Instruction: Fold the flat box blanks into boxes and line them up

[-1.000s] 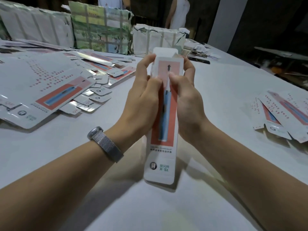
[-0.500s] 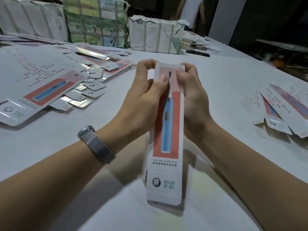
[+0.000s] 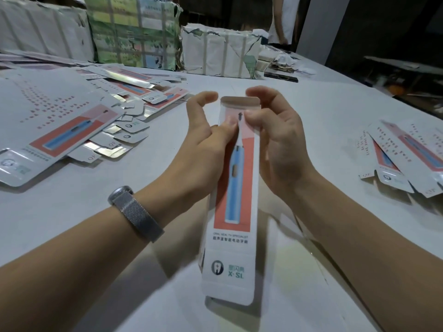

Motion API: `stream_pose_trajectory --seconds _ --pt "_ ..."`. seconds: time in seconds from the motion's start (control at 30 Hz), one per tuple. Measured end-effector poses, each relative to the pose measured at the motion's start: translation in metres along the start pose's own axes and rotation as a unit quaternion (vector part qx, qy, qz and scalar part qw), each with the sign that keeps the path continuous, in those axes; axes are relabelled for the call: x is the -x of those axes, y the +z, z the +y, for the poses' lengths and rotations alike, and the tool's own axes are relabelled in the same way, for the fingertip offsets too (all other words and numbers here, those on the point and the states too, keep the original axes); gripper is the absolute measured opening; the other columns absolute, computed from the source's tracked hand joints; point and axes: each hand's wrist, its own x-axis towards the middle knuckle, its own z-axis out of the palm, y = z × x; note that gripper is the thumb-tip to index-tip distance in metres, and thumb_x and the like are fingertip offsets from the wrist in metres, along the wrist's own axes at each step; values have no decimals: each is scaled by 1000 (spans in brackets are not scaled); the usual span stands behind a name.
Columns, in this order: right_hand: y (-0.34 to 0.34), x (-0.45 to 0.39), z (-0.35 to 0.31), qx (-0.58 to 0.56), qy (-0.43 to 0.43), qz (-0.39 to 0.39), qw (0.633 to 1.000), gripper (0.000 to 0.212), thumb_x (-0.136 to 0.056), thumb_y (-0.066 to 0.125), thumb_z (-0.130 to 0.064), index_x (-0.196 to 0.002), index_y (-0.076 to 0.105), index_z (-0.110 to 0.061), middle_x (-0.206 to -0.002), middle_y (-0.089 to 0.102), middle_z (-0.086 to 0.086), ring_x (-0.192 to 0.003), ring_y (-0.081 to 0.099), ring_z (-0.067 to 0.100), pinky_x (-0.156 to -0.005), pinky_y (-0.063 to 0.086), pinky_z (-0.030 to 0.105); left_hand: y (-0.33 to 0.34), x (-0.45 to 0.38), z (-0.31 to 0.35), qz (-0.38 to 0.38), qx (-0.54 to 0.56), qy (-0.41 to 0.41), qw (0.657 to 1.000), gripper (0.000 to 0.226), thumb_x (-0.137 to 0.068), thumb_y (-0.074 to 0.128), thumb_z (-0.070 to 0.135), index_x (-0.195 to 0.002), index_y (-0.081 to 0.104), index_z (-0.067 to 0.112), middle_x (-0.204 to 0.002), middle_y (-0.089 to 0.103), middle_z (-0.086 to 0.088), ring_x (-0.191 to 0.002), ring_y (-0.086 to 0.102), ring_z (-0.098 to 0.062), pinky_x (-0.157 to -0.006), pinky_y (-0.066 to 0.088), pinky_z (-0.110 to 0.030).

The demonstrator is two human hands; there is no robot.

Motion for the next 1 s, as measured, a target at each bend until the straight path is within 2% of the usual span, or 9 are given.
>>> stream_pose_trajectory --seconds 0.07,0.17,0.23,0.3,0.43,0.53,0.7,0.83,1.0 --pt "-2 -1 -1 9 14 3 1000 11 -81 57 -16 -88 65 -16 -84 63 3 -83 58 23 -82 46 40 0 0 0 -3 -9 7 1000 16 -108 40 30 -115 31 41 -69 71 4 -61 69 -12 -59 53 -20" --pt "-6 -4 -5 15 42 3 999 18 -86 56 -29 -76 61 -15 -71 61 -5 -77 58 16 -74 48 33 0 -1 0 -18 -31 11 999 13 -109 39 27 -119 34 34 -72 71 4 -62 66 -9 -60 52 -20" --pt "-9 -5 -7 28 47 -7 998 16 -84 57 -27 -75 55 -14 -66 57 -7 -69 58 11 -65 50 25 1 0 -1 -23 -47 14 999 16 -106 40 31 -121 36 33 -73 70 3 -62 66 -9 -60 51 -20" --pt "-11 -6 -8 49 56 -19 997 11 -80 57 -25 -80 58 -14 -67 58 -7 -69 60 10 -61 50 23 1 0 -1 -25 -65 18 997 20 -103 41 36 -122 38 34 -73 69 5 -62 66 -8 -60 51 -20" --pt "-11 -7 -12 101 66 -36 992 19 -75 55 -18 -85 70 -13 -73 66 -1 -70 62 16 -64 52 30 0 0 0 -42 -78 16 996 36 -96 41 44 -130 36 35 -77 69 4 -66 68 -11 -62 53 -21" --pt "-10 -6 -12 136 44 -5 990 20 -72 55 -15 -80 74 -12 -72 65 4 -70 58 22 -68 46 39 -1 0 -2 -51 -76 3 996 41 -95 41 47 -134 34 37 -76 69 5 -66 69 -12 -61 53 -21" --pt "-12 -9 -13 160 11 22 987 18 -70 56 -13 -72 74 -14 -70 63 11 -65 52 24 -57 41 32 -3 -2 -5 -61 -62 0 996 41 -96 42 44 -136 34 40 -77 70 4 -63 67 -12 -59 52 -20" --pt "-15 -11 -15 187 -6 18 982 23 -82 57 -2 -71 74 -13 -68 66 6 -65 56 22 -59 44 36 -5 -2 -4 -75 -64 13 995 39 -98 42 40 -136 35 49 -76 69 8 -62 67 -10 -58 52 -18" --pt "-25 -16 -20 209 9 2 978 30 -88 54 2 -71 73 -13 -67 69 0 -68 61 22 -62 50 39 -6 -4 -6 -81 -72 34 993 42 -99 43 37 -139 39 48 -80 69 7 -63 65 -9 -60 51 -18"
